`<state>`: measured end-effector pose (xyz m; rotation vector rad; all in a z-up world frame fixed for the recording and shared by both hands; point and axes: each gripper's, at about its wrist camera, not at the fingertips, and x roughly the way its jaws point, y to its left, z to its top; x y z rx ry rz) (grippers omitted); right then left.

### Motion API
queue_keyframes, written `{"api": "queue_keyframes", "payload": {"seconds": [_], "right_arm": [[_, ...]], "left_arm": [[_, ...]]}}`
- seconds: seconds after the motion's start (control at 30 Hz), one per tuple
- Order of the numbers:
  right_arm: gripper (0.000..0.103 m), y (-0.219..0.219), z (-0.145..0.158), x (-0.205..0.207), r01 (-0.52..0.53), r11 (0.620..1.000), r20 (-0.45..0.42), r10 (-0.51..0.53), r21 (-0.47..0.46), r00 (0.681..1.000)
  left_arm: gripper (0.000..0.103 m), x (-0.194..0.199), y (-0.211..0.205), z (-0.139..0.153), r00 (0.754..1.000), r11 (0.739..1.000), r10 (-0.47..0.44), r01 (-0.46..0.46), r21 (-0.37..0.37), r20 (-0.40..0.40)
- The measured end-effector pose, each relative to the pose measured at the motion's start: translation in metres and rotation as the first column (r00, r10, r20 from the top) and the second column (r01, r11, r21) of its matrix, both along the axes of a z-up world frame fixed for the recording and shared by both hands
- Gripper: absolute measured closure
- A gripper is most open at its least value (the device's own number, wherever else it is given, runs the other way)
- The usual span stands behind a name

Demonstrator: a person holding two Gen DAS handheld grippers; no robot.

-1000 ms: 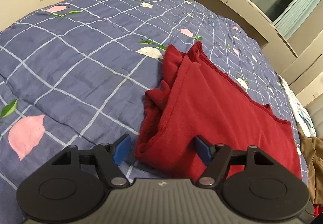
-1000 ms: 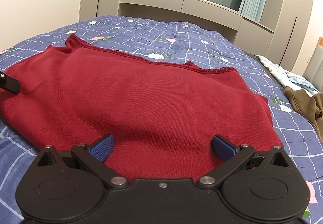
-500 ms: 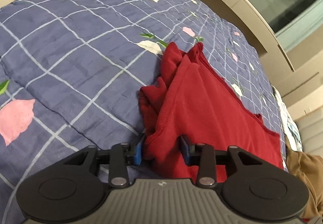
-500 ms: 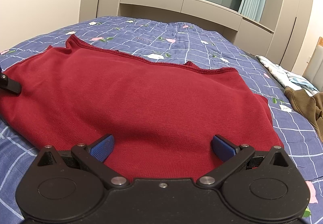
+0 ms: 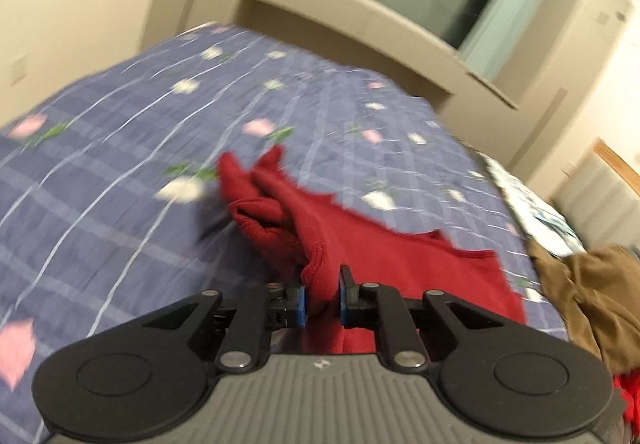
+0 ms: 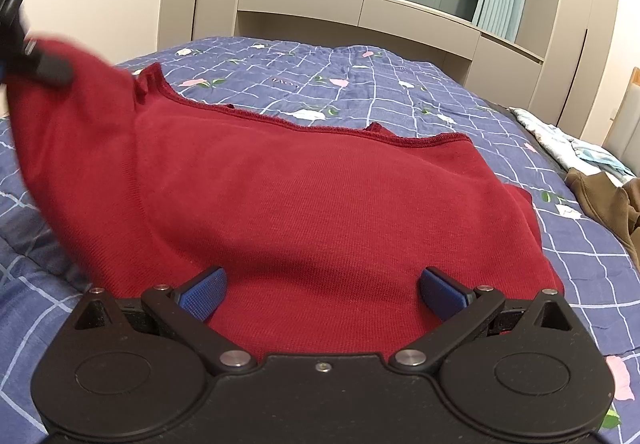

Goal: Fold small clothes

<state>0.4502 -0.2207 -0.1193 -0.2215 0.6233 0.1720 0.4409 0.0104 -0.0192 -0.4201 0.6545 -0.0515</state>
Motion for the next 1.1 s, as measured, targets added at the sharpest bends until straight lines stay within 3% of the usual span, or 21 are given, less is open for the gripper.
{"api": "queue_keyframes", "payload": {"seconds": [0.13,0.23,0.33,0.43,0.6,0.83,0.9,1.1], "right_arm": [[0.0,-0.004,0.001,0.001,-0.003,1.0,0.001,0.003,0.025,1.0],[0.0,-0.015,0.006,0.0,-0.021,0.995,0.002,0.021,0.097,1.0],[0.0,-0.036,0.016,-0.01,-0.048,0.979,-0.007,0.051,0.196,0.999],[0.0,-0.057,0.021,-0.033,-0.024,0.984,-0.001,0.025,0.175,1.0],[0.0,-0.098,0.029,-0.087,0.05,0.986,0.017,-0.053,0.158,0.998],[0.0,-0.131,0.015,-0.126,0.138,0.957,-0.061,-0.127,0.256,0.99],[0.0,-0.131,0.013,-0.125,0.145,0.955,-0.069,-0.131,0.258,0.989],[0.0,-0.121,0.006,-0.122,0.145,0.972,-0.063,-0.135,0.184,0.989]], "left_arm": [[0.089,0.017,-0.029,0.026,0.989,0.989,-0.139,0.136,0.06,0.055],[0.089,0.033,-0.057,0.044,0.964,0.964,-0.255,0.247,0.101,0.079],[0.089,0.045,-0.089,0.057,0.92,0.919,-0.382,0.367,0.144,0.093],[0.089,0.048,-0.126,0.062,0.864,0.857,-0.495,0.469,0.211,0.09],[0.089,0.039,-0.186,0.047,0.784,0.763,-0.619,0.586,0.275,0.046],[0.089,0.016,-0.237,0.002,0.725,0.685,-0.688,0.667,0.292,-0.043],[0.089,0.013,-0.239,-0.01,0.722,0.679,-0.688,0.675,0.29,-0.071],[0.088,0.015,-0.232,-0.016,0.735,0.695,-0.67,0.671,0.258,-0.107]]}}
